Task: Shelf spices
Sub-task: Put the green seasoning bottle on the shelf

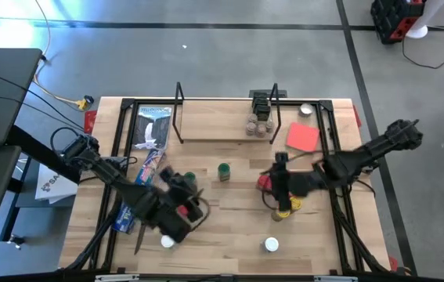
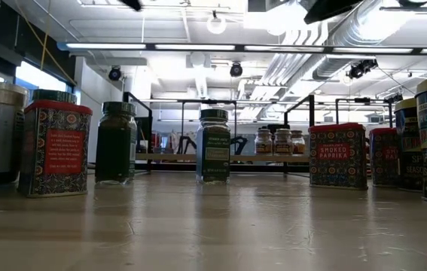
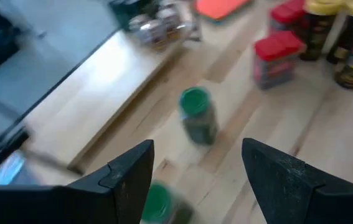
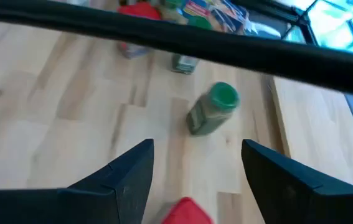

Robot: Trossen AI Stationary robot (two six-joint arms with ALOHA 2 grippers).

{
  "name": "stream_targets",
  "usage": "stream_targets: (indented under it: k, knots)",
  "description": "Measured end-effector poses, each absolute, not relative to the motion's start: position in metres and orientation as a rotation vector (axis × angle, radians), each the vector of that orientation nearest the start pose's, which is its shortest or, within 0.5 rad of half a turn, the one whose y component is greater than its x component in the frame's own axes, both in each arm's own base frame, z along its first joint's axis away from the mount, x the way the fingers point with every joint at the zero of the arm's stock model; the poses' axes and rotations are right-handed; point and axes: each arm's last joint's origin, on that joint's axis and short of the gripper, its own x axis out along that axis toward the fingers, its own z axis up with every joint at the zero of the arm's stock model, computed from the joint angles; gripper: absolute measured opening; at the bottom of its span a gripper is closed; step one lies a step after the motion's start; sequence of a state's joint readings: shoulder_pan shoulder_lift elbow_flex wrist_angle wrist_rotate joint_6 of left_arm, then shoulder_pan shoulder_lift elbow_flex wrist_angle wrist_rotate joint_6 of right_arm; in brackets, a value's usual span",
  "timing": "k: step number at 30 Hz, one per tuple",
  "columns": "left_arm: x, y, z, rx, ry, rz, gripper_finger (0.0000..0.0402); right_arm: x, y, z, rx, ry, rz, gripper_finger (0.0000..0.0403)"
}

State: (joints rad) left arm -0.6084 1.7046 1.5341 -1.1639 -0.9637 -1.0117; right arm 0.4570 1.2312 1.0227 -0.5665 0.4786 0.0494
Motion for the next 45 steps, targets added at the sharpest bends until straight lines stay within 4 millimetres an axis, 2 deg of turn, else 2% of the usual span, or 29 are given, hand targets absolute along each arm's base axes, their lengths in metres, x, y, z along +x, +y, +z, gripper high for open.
stream_targets:
  k: [4,7,15,24,35,39,45]
  knots:
    - [0.308,-0.153,0.304,0.095,0.706,0.561,0.0227,0.214,0.121,0.292,-0.301,0.685,-0.094,0.0236]
    - [0.324,-0.136,0.305,0.117,0.745,0.499,0.0218,0.2,0.132,0.289,-0.279,0.687,-0.151,0.0236]
    - [0.351,-0.101,0.281,0.103,0.721,0.412,0.0214,0.169,0.149,0.284,-0.233,0.661,-0.243,0.0236]
    - [0.354,-0.091,0.251,0.033,0.677,0.417,0.0218,0.16,0.155,0.285,-0.241,0.594,-0.279,0.0236]
    - [0.345,-0.07,0.227,-0.065,0.804,0.462,0.0299,0.16,0.155,0.283,-0.162,0.575,-0.313,0.0236]
    - [0.34,-0.072,0.221,-0.035,0.822,0.5,0.0302,0.16,0.155,0.284,-0.183,0.557,-0.326,0.0236]
    - [0.334,-0.066,0.2,-0.031,0.809,0.552,0.0303,0.16,0.154,0.284,-0.175,0.554,-0.331,0.0236]
